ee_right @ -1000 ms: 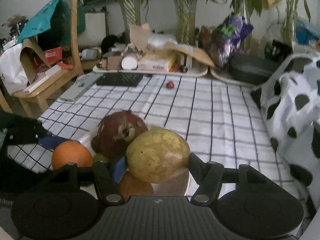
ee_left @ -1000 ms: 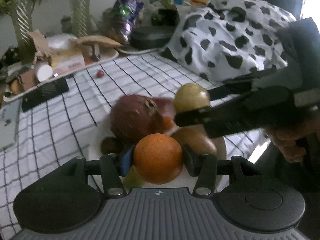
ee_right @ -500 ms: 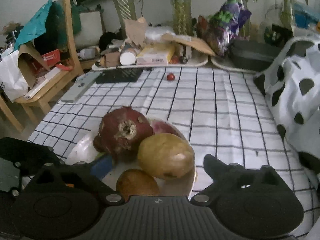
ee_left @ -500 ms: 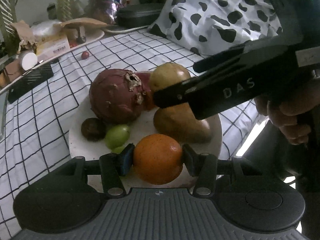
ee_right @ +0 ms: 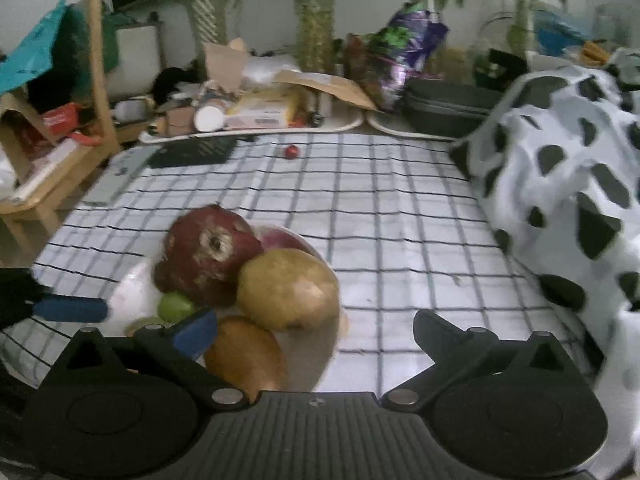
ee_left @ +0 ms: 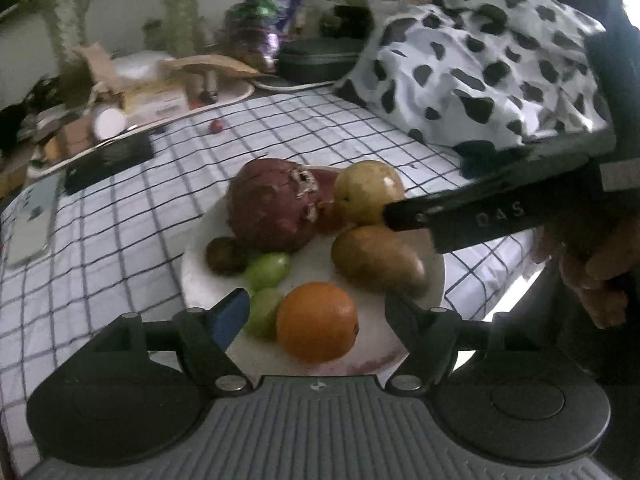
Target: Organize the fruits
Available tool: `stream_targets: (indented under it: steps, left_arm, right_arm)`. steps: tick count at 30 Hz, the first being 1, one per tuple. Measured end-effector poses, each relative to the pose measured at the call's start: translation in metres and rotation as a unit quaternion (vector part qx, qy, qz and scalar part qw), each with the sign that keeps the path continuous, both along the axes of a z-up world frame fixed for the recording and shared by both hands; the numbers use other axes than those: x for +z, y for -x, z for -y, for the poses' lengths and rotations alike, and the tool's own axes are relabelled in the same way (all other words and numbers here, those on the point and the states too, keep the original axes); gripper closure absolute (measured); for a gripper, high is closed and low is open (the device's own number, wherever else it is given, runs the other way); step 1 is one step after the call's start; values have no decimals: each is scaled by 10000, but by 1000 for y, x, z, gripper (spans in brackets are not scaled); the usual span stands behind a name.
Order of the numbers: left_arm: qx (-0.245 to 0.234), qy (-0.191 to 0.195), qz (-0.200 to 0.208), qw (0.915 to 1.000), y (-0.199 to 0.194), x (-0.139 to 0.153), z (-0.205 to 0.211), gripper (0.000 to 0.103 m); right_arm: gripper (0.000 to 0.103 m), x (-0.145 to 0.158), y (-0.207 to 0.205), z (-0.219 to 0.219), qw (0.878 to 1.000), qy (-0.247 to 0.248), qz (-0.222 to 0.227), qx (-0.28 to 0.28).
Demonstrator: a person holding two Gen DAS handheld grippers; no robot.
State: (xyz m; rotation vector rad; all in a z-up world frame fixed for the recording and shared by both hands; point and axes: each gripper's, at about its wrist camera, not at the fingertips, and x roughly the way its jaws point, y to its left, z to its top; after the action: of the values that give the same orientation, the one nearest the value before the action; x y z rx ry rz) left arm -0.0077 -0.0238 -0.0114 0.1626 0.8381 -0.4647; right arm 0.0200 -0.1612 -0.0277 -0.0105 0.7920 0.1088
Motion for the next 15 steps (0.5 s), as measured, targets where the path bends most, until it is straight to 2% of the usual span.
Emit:
stream_targets:
  steps: [7, 15]
  left_arm:
    - [625, -1, 50, 9980, 13, 12, -17, 30]
    - [1223, 87, -305, 9920, 14, 10, -38, 30]
  right_arm:
    - [0, 0, 22, 0, 9995, 6, -167, -273]
    - [0, -6, 41, -14, 9984, 244, -429, -261]
